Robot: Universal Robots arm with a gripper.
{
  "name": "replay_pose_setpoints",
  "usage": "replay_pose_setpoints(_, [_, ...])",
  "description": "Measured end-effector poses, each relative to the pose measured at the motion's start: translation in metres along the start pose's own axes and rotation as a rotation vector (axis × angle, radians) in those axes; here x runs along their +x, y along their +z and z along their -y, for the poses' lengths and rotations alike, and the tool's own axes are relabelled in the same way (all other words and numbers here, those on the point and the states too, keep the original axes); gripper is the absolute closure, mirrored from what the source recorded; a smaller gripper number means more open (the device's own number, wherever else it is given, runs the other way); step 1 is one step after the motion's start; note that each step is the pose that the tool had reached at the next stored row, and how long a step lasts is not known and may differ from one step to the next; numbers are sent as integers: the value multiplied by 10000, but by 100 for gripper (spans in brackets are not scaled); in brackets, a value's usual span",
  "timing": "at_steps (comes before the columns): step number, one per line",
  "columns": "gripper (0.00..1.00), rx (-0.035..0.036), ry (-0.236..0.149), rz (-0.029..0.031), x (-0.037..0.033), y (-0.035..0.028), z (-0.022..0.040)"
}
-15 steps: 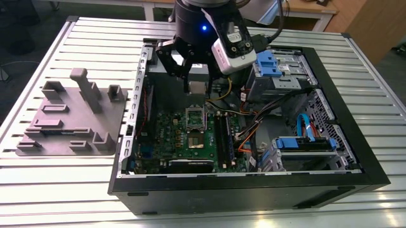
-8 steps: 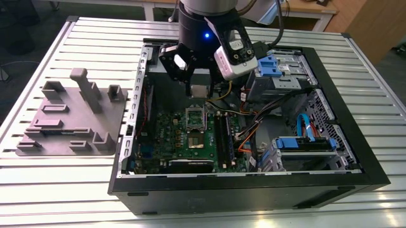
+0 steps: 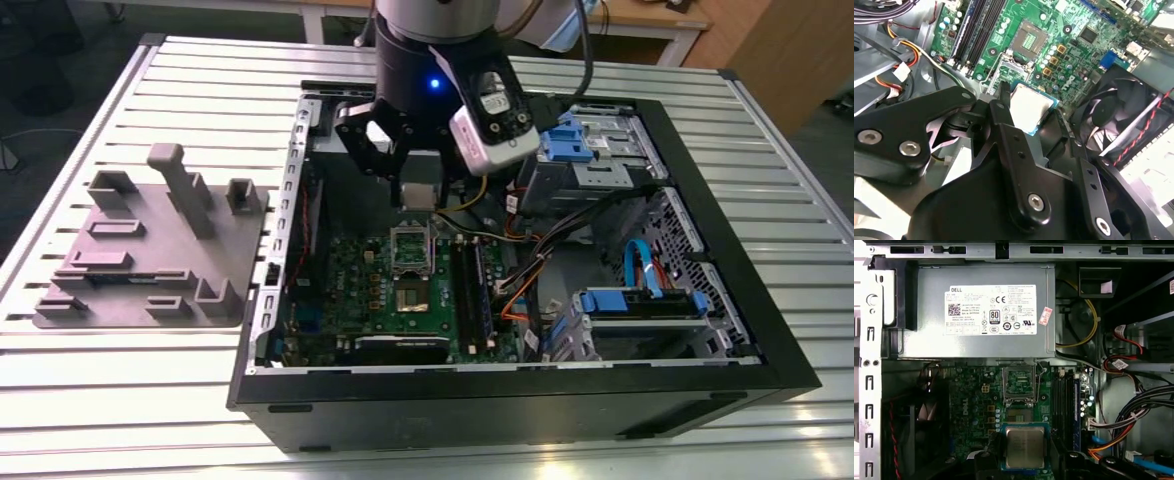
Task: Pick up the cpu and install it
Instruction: 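Place the cpu into insertion slot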
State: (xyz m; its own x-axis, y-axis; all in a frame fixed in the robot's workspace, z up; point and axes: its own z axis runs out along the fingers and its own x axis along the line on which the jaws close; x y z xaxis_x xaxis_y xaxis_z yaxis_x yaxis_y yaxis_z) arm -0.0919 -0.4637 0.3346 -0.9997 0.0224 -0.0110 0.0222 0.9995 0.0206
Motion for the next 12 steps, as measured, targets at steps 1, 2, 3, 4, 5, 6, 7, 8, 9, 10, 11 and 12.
replay_pose_setpoints(1, [53, -1, -16, 0, 0, 18, 0])
replay_pose_setpoints(2, [53, -1, -28, -1, 0, 36, 1])
replay_pose_setpoints(3, [53, -1, -30, -1, 0, 54, 1])
replay_pose_setpoints(4, [53, 0, -31, -1, 1, 72, 2])
replay_pose_setpoints(5, [53, 0, -31, -1, 1, 90, 2])
replay_pose_setpoints(6, [53, -1, -31, -1, 1, 105, 2])
replay_pose_setpoints(7, [53, -1, -31, -1, 1, 111, 2])
replay_pose_setpoints(8, [53, 1, -31, -2, 1, 111, 2])
replay_pose_setpoints(9, [53, 0, -31, -1, 1, 118, 2])
replay_pose_setpoints(10, [53, 1, -31, -1, 1, 124, 3])
replay_pose_setpoints(11, [53, 1, -31, -1, 1, 124, 3])
replay_pose_setpoints(12, [53, 1, -31, -1, 1, 124, 3])
